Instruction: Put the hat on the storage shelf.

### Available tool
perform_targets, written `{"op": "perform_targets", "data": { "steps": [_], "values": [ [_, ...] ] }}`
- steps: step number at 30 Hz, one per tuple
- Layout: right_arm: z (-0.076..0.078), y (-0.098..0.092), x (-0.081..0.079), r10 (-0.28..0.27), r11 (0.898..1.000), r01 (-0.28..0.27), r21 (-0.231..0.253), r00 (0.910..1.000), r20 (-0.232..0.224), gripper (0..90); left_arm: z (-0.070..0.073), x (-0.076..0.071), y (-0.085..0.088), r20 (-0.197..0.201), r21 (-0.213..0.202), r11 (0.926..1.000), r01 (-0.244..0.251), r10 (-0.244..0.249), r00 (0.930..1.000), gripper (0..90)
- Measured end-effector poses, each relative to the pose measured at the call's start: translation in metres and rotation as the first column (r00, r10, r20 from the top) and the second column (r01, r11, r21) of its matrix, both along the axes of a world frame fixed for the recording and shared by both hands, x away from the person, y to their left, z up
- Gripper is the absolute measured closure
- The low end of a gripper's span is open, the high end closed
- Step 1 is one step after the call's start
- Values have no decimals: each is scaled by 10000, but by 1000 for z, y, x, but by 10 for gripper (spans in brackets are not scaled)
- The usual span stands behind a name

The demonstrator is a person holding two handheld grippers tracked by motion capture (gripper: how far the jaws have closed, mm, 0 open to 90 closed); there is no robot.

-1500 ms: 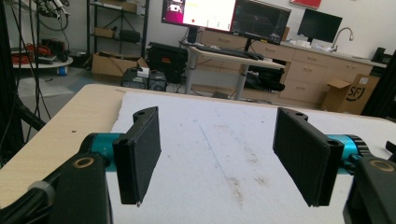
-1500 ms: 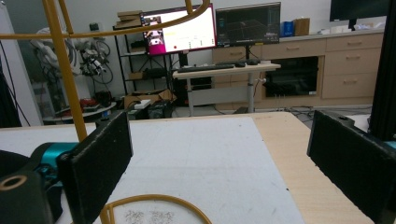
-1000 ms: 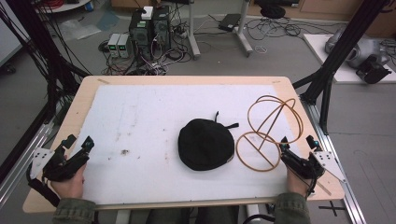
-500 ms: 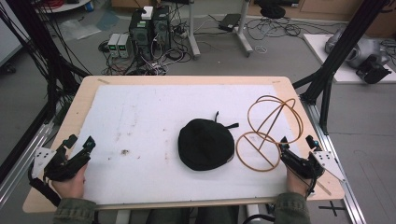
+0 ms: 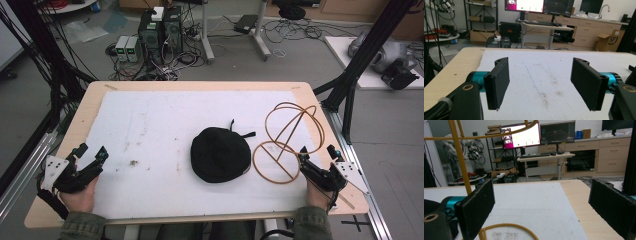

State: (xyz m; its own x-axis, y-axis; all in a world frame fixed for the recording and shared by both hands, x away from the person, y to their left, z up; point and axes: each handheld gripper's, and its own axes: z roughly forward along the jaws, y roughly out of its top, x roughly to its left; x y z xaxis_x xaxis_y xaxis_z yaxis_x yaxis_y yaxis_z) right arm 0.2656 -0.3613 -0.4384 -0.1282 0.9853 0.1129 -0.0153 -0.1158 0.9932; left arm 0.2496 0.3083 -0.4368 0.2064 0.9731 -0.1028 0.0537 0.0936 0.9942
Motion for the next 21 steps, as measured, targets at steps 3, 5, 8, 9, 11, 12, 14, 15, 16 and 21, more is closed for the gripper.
{"op": "perform_targets", "data": {
  "steps": [3,5,8,9,11,12,14,15,16,21],
  "values": [
    [0,1,0,-3,10000,4,39,10000,-66,58,1,1,-4,40,63,10000,-11,11,10000,310],
    [0,1,0,4,10000,-4,24,10000,-60,57,2,2,-7,21,71,10000,9,-9,10000,301],
    [0,0,-1,38,10000,-39,-56,10000,-83,57,4,4,-14,65,111,9999,125,-126,9999,300],
    [0,0,-1,38,10000,-39,-56,10000,-83,57,4,5,-17,86,165,9997,165,-166,9998,300],
    [-1,0,-2,33,10000,-34,-81,9999,-145,57,5,6,-23,147,254,9994,240,-244,9996,298],
    [-1,0,-2,33,10000,-34,-81,9999,-145,57,6,7,-25,146,324,9991,286,-291,9995,298],
    [-2,-1,-2,51,9997,-54,-244,9999,-153,58,7,8,-31,137,306,9988,376,-381,9992,291],
    [-2,-1,-2,48,9997,-52,-239,9998,-169,58,8,8,-33,124,341,9985,429,-433,9990,289],
    [-2,-1,-2,18,9999,-20,-140,9998,-186,58,9,8,-35,113,370,9982,477,-481,9988,289],
    [-1,0,-1,42,9998,-45,-189,9998,-191,58,11,11,-46,-31,283,9977,622,-621,9981,288]
  ]
}}
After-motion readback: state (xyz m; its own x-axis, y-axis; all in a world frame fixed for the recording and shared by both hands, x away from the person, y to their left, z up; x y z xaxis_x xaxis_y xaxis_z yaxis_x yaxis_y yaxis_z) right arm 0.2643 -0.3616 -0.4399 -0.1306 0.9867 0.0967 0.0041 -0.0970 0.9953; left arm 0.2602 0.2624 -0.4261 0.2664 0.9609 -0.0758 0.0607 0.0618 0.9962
